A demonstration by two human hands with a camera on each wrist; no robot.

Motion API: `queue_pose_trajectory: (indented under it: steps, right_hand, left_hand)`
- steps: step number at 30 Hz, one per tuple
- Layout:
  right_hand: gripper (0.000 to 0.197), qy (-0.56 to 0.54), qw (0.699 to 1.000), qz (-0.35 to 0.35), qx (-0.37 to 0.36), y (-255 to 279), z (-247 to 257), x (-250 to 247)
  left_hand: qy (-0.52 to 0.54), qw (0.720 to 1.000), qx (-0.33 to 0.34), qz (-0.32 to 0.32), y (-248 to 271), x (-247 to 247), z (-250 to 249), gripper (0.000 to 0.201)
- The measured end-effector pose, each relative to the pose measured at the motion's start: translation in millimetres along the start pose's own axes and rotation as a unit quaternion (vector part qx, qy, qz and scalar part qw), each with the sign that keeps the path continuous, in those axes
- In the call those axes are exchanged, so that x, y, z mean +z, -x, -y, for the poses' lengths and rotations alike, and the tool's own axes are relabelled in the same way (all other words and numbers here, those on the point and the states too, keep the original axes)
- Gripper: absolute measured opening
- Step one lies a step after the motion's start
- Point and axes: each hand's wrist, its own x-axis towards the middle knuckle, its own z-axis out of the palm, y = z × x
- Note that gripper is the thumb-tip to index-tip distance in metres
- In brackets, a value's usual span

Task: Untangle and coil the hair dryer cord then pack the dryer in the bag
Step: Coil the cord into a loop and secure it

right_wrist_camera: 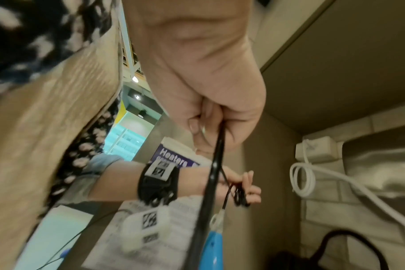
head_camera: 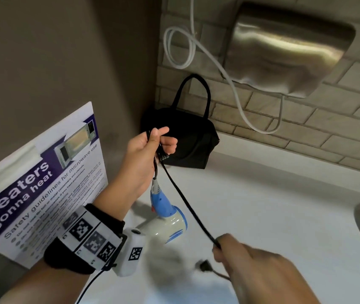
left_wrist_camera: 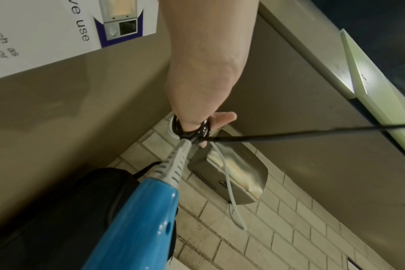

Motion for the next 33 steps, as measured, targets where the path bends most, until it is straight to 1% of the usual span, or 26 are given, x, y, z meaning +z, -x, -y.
queue_pose_trajectory:
  steps: [4,7,9,12,14,17,19,21,24,26,28,30,33]
  right_hand:
    - [0.015,-0.004,0.997,-0.081,-0.006,-22.7,-5.9,-42.3]
    - [0.022,-0.062,0.99,-0.123,-0.033,-42.1,-10.7,-58.4]
    - [0.026,-0.08,0.984,-0.154,-0.04,-57.0,-11.6,-66.1]
    - [0.03,-0.086,0.976,-0.193,-0.048,-82.7,-12.0,-68.9]
    - [0.029,-0.076,0.97,-0.221,-0.066,-100.4,-11.6,-68.2]
    - [0.034,-0.08,0.964,-0.24,-0.082,-126.4,-14.9,-65.0]
    - [0.033,-0.089,0.962,-0.247,-0.078,-143.8,-18.5,-60.7]
    - [0.031,-0.097,0.961,-0.251,-0.067,-162.3,-24.6,-53.4]
    - [0.031,-0.098,0.965,-0.24,-0.037,-187.4,-37.6,-37.3]
    - [0.03,-0.089,0.973,-0.212,-0.014,-198.9,-45.5,-21.9]
    - [0.028,-0.077,0.982,-0.17,0.004,-205.6,-49.9,-4.2]
    - [0.026,-0.055,0.991,-0.118,0.01,-207.3,-50.9,14.1]
    - [0.015,-0.012,0.999,-0.041,0.011,-201.2,-47.3,41.6]
  left_hand:
    - [-0.046,0.999,-0.006,0.023,2.3,4.9,2.4,0.028]
    - [-0.073,0.997,-0.01,0.038,3.7,7.7,5.4,0.029]
    - [-0.098,0.994,-0.012,0.047,4.1,9.1,7.5,0.03]
    - [-0.136,0.989,-0.021,0.058,4.8,10.8,8.5,0.036]
    - [-0.152,0.986,-0.018,0.067,6.2,11.2,8.9,0.034]
    - [-0.12,0.989,-0.027,0.086,10.0,10.1,10.3,0.034]
    - [-0.104,0.988,-0.038,0.105,12.5,8.9,11.6,0.037]
    - [-0.09,0.985,-0.048,0.139,16.6,8.1,11.7,0.04]
    - [-0.077,0.976,-0.053,0.196,24.7,6.9,10.4,0.048]
    - [-0.066,0.972,-0.05,0.222,29.3,6.3,7.9,0.051]
    - [-0.055,0.969,-0.048,0.237,31.8,7.6,4.2,0.05]
    - [-0.05,0.971,-0.043,0.23,32.8,9.8,-0.9,0.049]
    - [-0.048,0.98,-0.016,0.192,29.5,10.7,-7.1,0.043]
